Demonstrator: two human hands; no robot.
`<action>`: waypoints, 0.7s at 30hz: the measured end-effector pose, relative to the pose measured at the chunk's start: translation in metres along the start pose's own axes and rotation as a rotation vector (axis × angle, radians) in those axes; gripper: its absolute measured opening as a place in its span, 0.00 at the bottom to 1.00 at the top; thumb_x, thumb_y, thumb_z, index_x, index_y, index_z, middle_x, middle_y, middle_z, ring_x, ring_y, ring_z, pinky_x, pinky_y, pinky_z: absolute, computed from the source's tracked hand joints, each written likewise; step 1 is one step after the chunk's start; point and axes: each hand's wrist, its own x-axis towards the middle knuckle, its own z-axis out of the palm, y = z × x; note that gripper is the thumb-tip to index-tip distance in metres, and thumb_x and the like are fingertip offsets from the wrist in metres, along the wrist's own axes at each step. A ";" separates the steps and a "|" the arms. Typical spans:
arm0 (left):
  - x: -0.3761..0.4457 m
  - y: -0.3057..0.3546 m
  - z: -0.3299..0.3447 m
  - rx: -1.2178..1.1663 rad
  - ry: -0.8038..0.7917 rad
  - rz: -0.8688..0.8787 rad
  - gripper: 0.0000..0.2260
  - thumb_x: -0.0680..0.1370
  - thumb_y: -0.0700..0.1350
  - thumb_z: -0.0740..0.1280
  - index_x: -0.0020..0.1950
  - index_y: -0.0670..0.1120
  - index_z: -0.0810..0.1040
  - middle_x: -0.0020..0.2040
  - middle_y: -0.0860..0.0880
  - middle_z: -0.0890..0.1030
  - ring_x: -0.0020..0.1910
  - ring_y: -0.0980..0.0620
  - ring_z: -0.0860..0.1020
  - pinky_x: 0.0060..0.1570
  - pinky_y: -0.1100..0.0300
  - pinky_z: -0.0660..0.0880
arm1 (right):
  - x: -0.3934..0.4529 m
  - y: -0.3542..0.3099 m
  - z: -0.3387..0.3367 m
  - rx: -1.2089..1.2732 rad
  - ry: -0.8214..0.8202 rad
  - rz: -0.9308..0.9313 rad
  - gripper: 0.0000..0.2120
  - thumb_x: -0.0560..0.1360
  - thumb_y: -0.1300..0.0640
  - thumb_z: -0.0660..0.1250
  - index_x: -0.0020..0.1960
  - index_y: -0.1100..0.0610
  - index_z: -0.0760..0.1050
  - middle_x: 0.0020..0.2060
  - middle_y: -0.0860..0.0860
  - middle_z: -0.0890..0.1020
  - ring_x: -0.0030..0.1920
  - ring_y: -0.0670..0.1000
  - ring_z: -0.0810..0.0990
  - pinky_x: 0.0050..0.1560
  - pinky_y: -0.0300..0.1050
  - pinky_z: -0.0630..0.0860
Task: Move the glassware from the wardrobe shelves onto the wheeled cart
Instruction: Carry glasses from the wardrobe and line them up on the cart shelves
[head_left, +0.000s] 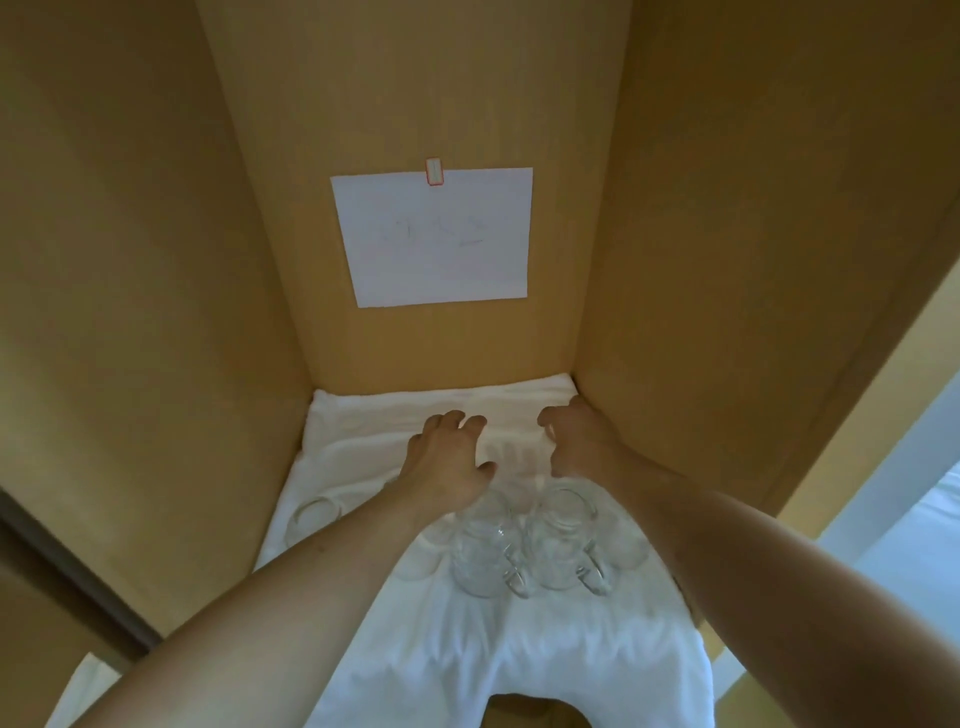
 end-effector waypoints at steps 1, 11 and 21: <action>-0.002 -0.003 -0.004 -0.001 0.006 -0.006 0.31 0.79 0.57 0.66 0.79 0.50 0.62 0.78 0.45 0.64 0.76 0.41 0.61 0.72 0.46 0.65 | -0.001 -0.004 -0.004 0.020 0.021 -0.014 0.35 0.69 0.56 0.76 0.74 0.45 0.68 0.63 0.56 0.69 0.60 0.59 0.76 0.56 0.46 0.76; -0.033 -0.052 -0.055 -0.002 0.097 -0.115 0.31 0.78 0.58 0.68 0.78 0.50 0.65 0.77 0.45 0.66 0.75 0.42 0.63 0.70 0.45 0.67 | -0.015 -0.077 -0.031 0.280 0.267 -0.121 0.46 0.65 0.48 0.82 0.77 0.48 0.64 0.66 0.57 0.66 0.64 0.60 0.73 0.62 0.50 0.76; -0.082 -0.120 -0.061 -0.067 -0.092 -0.259 0.48 0.63 0.53 0.83 0.79 0.53 0.64 0.73 0.49 0.70 0.71 0.46 0.69 0.66 0.50 0.73 | -0.023 -0.144 -0.009 0.437 0.421 -0.203 0.45 0.64 0.47 0.81 0.75 0.57 0.66 0.64 0.58 0.66 0.63 0.60 0.70 0.62 0.48 0.71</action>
